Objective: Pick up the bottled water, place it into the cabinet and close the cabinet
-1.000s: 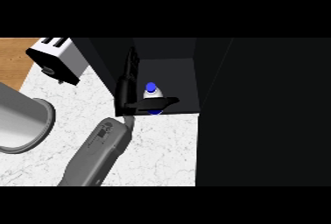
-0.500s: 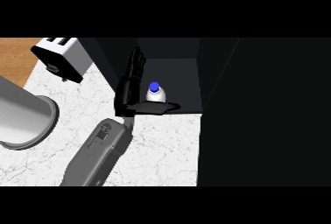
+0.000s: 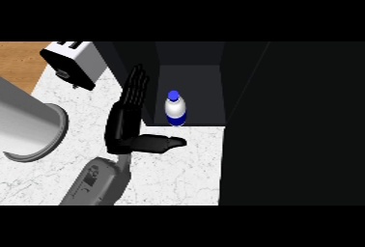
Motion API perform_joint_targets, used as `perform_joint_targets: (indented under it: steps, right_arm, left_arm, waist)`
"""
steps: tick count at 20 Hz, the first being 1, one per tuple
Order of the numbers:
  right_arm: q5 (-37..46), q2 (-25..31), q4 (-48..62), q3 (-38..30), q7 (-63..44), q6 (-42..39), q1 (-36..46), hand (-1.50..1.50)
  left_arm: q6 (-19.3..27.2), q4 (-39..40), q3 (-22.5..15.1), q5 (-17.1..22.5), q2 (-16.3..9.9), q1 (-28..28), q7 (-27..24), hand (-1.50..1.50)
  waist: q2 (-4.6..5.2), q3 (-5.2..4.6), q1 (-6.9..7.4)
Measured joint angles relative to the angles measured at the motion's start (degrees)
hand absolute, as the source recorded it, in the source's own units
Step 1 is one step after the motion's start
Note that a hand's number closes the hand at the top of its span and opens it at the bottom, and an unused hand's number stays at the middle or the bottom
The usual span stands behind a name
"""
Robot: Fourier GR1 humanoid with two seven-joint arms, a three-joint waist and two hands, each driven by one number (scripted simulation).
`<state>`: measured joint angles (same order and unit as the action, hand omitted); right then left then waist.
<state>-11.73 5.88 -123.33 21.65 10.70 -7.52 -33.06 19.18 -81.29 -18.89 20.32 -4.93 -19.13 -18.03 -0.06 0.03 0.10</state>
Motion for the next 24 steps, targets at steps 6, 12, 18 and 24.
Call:
perform_joint_targets:
  steps: [6,12,18,24]
  right_arm:
    - [1.1,0.2,-0.8,2.2,0.3,0.9,-1.1,-1.50]
    - [2.2,2.9,-3.2,2.5,0.4,0.0,-2.1,-1.50]
    - [6.7,7.5,-3.9,6.0,-1.3,-2.8,-2.7,1.50]
    - [9.8,10.5,-7.5,8.9,-2.5,-5.0,-0.2,1.50]
  left_arm:
    - [2.5,-14.9,-3.0,-2.0,-0.6,9.0,3.8,-1.50]
    - [1.5,-27.1,-6.8,-2.4,-2.5,18.4,6.4,-1.50]
    - [-0.2,-36.5,-9.9,-2.4,-5.3,28.0,5.0,-1.50]
    - [-1.3,-44.6,-8.6,-1.8,-9.3,37.9,2.4,-1.50]
  waist:
    - [-0.11,-0.01,0.02]
    - [-0.15,-0.02,-0.02]
    - [-0.22,-0.05,0.36]
    - [-0.31,-0.26,0.86]
